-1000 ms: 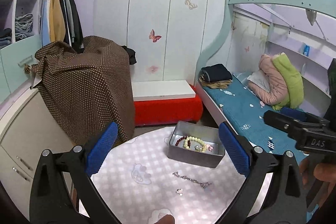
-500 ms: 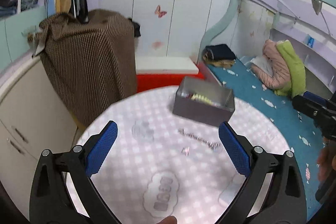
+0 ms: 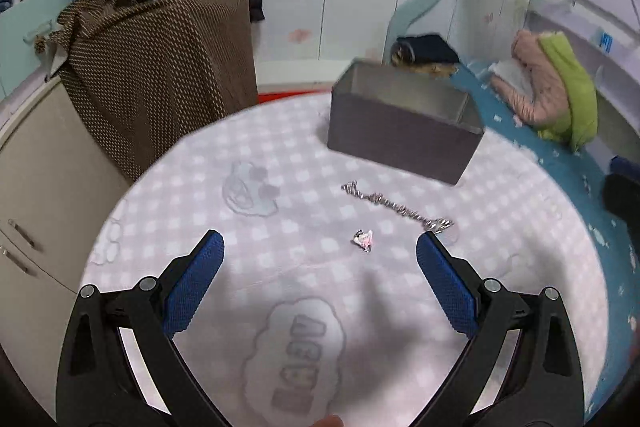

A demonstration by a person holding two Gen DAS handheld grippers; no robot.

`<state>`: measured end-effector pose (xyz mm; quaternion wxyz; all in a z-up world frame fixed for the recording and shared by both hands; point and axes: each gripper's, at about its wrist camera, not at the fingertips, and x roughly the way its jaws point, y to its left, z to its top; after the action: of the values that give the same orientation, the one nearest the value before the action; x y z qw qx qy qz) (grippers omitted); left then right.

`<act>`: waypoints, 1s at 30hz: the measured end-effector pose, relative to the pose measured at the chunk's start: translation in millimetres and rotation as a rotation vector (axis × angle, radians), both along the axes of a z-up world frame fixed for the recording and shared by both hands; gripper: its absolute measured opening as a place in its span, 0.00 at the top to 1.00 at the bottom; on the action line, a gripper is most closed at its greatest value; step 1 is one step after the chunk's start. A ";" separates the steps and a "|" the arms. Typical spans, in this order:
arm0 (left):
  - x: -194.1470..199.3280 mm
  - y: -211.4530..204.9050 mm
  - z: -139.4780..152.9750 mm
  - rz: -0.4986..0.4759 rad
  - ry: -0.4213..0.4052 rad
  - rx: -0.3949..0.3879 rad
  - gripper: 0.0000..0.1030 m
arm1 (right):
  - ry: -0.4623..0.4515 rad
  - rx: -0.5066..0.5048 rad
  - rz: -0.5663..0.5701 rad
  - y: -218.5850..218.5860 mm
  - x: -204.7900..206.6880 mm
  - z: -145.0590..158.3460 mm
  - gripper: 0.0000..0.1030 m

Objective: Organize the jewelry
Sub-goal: 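Withdraw both grippers from the box back over the table, then grasp the pink charm with the left gripper while the right grasps the silver chain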

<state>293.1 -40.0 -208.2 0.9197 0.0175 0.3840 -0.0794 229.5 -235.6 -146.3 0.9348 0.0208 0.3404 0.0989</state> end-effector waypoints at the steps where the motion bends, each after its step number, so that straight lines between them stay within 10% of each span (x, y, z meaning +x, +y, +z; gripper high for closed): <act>1: 7.7 -4.0 -8.4 0.002 0.017 0.017 0.06 | 0.008 0.001 -0.001 -0.5 1.8 -2.0 0.07; 7: 32.1 -12.4 -35.7 -0.001 0.091 0.039 0.07 | 0.048 0.002 -0.003 -3.1 10.3 -12.2 0.07; 13: 39.0 -14.1 -41.7 -0.028 0.109 0.042 0.42 | 0.104 -0.002 0.006 -3.5 25.3 -28.5 0.07; 17: 40.4 -9.7 -39.2 -0.049 0.116 0.009 0.83 | 0.148 -0.020 0.035 4.2 42.3 -43.2 0.07; 24: 26.2 14.2 -31.4 -0.020 0.111 -0.057 0.86 | 0.191 -0.075 0.166 41.3 73.6 -64.3 0.12; 30: 11.6 40.7 -15.0 0.021 0.084 -0.084 0.86 | 0.200 -0.123 0.280 72.2 92.3 -78.0 0.39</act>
<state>304.7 0.7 -223.2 0.9035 -0.0286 0.4188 -0.0866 321.7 -163.4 -224.3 0.8730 -0.0744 0.4366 0.2044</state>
